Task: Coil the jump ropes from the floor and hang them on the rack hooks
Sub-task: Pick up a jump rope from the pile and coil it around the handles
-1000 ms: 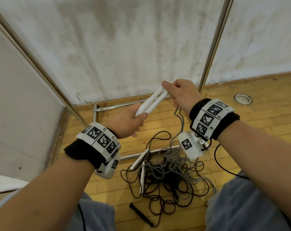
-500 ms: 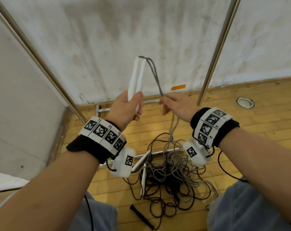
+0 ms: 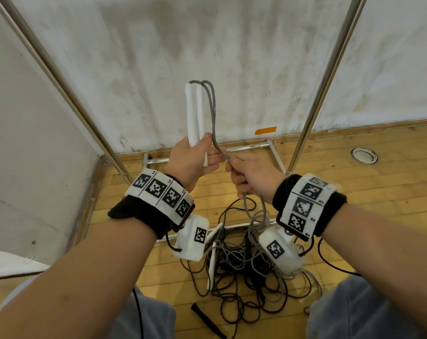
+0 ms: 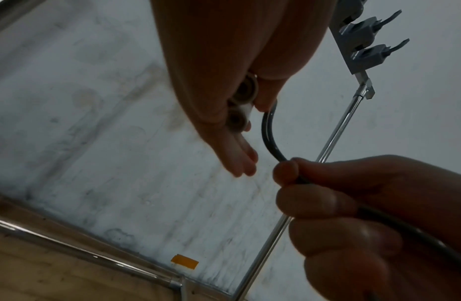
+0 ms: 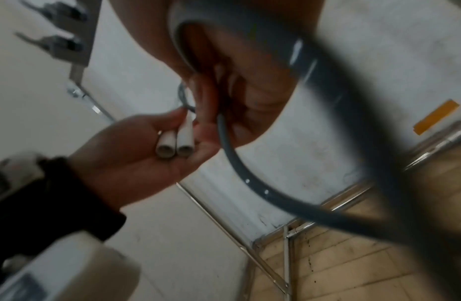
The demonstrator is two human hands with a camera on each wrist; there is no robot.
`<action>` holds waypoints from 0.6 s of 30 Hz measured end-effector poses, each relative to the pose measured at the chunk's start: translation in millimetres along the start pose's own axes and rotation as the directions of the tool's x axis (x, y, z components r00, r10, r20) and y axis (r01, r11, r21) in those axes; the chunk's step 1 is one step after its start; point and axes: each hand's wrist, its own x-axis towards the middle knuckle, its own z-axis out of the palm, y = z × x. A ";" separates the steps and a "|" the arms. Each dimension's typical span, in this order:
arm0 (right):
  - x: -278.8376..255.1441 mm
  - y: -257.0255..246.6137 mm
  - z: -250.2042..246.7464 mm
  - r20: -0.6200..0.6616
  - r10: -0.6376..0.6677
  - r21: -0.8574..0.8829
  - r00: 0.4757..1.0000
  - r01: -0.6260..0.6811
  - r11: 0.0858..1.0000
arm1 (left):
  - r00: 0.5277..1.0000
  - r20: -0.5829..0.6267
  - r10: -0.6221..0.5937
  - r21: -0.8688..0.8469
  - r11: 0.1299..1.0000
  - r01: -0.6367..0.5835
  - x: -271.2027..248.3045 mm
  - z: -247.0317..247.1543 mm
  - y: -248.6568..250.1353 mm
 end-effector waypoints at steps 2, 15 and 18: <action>-1.9 2.7 5.3 0.020 -0.016 -0.123 1.000 0.019 0.992 | 0.999 0.040 -0.002 -0.015 1.000 0.003 -2.2 2.5 -0.1; -2.5 -25.2 -28.0 -0.309 -0.294 -0.335 0.905 0.186 0.924 | 0.969 0.154 0.193 0.293 0.928 -0.231 -4.1 2.5 -9.5; -0.4 -34.4 -32.3 -0.356 -0.327 -0.142 0.875 0.295 0.945 | 0.956 0.261 0.137 0.466 0.849 -0.249 -5.6 -0.1 -15.4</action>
